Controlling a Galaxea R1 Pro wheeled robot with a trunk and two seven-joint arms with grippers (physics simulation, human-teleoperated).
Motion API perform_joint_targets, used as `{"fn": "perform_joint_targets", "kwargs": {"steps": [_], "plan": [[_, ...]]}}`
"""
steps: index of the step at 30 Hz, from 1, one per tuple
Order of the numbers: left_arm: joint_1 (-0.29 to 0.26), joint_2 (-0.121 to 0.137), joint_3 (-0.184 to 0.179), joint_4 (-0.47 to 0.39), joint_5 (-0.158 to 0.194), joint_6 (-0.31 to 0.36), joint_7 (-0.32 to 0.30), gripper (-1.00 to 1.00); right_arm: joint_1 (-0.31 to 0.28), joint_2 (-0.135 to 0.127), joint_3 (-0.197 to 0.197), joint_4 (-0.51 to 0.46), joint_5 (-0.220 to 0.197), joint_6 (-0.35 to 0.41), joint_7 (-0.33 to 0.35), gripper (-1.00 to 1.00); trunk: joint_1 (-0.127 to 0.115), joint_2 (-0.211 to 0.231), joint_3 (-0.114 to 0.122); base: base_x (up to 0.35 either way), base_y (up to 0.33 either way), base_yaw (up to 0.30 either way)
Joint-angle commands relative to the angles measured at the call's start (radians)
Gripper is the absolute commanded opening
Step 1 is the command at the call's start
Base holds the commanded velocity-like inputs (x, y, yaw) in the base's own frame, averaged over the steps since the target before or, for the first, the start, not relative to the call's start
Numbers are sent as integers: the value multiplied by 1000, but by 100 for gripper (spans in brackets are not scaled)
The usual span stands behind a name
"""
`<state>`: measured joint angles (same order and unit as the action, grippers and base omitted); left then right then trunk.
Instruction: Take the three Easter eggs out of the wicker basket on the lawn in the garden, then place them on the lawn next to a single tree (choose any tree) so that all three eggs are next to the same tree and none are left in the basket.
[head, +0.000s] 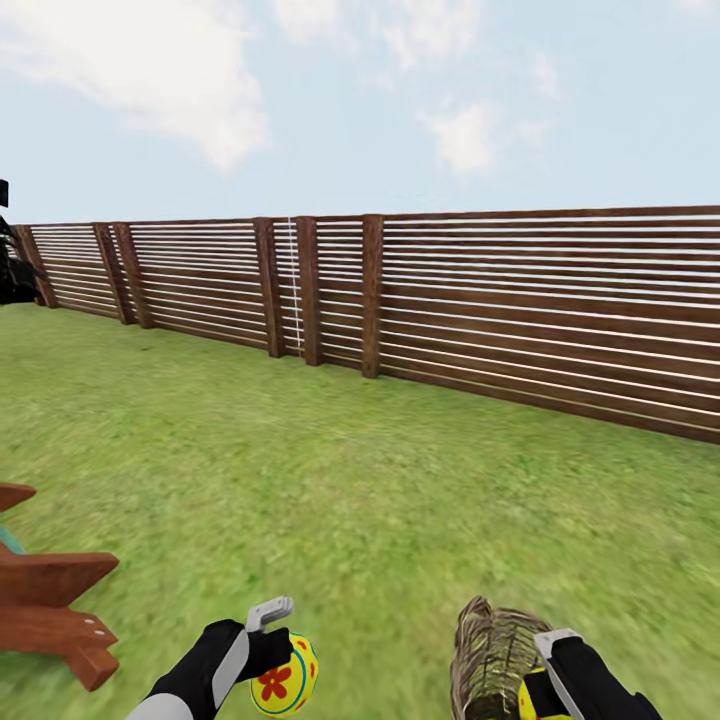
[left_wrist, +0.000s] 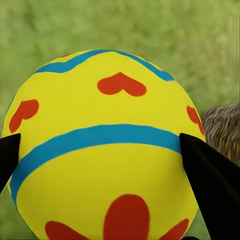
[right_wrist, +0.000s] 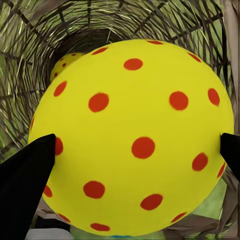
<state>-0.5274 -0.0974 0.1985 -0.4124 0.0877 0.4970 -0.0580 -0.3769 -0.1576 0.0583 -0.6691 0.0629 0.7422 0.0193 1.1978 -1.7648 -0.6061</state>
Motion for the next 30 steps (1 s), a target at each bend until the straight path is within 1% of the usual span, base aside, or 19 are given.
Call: {"fn": "perform_joint_targets", "kwargs": {"steps": [1,13,30], "plan": [[0,-1,5,-2,6,6,0,-100,0,-2,4,-1,6,9,2,-100,-4,7,2,0,0,0],[0,-2,5,-2,3,6,0,-100,-1,-5,2,-2,3,14,2,-100,-50,91,40,0,0,0],[0,-7,5,0,3,6,0,-100,0,0,5,-1,6,13,1,-100,-115,210,93,0,0,0]]}}
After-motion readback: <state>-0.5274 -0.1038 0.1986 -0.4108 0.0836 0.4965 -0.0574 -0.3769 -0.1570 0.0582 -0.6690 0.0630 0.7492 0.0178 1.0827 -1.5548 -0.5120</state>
